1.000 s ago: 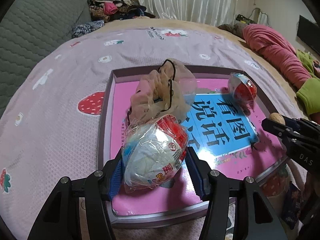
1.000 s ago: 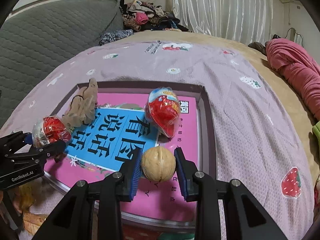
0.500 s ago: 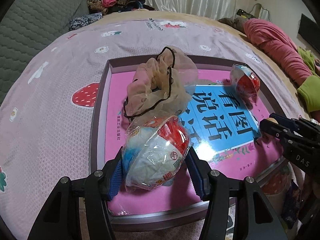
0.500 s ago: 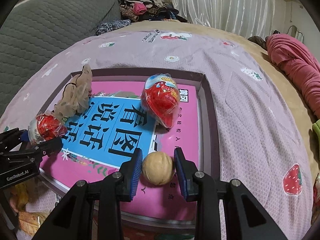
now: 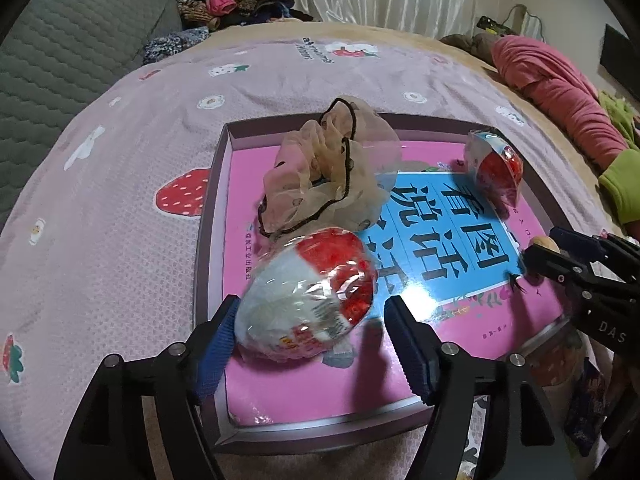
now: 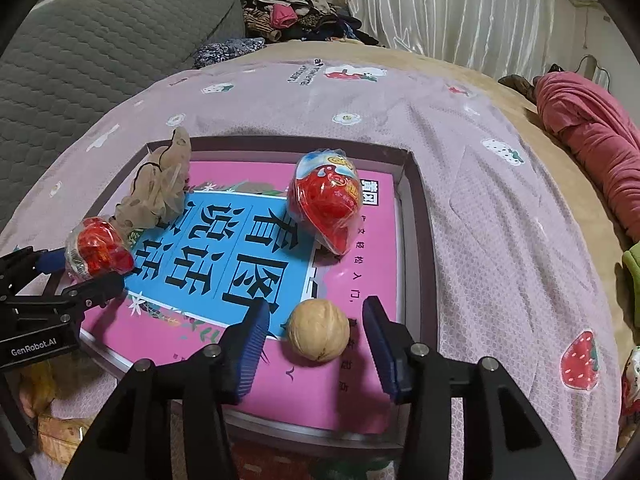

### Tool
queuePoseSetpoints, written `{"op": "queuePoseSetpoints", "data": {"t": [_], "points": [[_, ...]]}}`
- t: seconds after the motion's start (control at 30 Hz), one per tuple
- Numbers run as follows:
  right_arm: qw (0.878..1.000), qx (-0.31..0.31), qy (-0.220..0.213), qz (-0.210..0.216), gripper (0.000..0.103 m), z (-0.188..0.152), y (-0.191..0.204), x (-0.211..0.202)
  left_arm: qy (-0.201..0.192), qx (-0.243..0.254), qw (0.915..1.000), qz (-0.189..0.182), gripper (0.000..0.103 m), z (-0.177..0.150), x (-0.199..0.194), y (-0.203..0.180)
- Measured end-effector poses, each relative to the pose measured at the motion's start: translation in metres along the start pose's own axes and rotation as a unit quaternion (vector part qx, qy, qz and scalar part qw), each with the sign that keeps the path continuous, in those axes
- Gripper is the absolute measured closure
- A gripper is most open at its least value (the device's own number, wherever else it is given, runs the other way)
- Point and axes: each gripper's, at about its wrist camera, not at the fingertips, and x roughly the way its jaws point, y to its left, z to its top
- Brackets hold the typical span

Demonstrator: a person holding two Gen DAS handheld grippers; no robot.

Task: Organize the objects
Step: 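Open both tools to release the bagged bun and walnut in the tray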

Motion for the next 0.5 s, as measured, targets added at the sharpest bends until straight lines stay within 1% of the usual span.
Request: {"op": "queuePoseSetpoints", "data": {"t": [0.03,0.1,0.17,0.27,0.4,0.5], "points": [[1.000,0.000,0.000,0.000,0.052,0.000,0.000,0.000,0.000,0.002,1.0000,0.002,0.027,0.000,-0.001,-0.001],[1.000,0.000,0.000,0.001,0.047,0.001,0.000,-0.002,-0.002,0.004,1.0000,0.004,0.022,0.000,-0.003,-0.001],[1.000,0.000,-0.003,-0.001,0.041,0.001,0.000,-0.004,-0.008,0.002,1.0000,0.004,0.021,0.001,-0.007,0.000],[1.000,0.000,-0.009,-0.003,0.039,0.003,0.001,-0.009,-0.010,-0.005,0.9999,-0.003,0.021,0.002,-0.011,0.003],[1.000,0.006,-0.018,0.004,0.036,0.004,0.000,-0.016,-0.011,-0.008,0.9999,0.002,0.020,0.002,-0.014,0.006],[1.000,0.009,-0.029,0.001,0.031,0.005,0.000,-0.025,-0.018,-0.012,0.9998,-0.004,0.018,0.002,-0.023,0.006]]}}
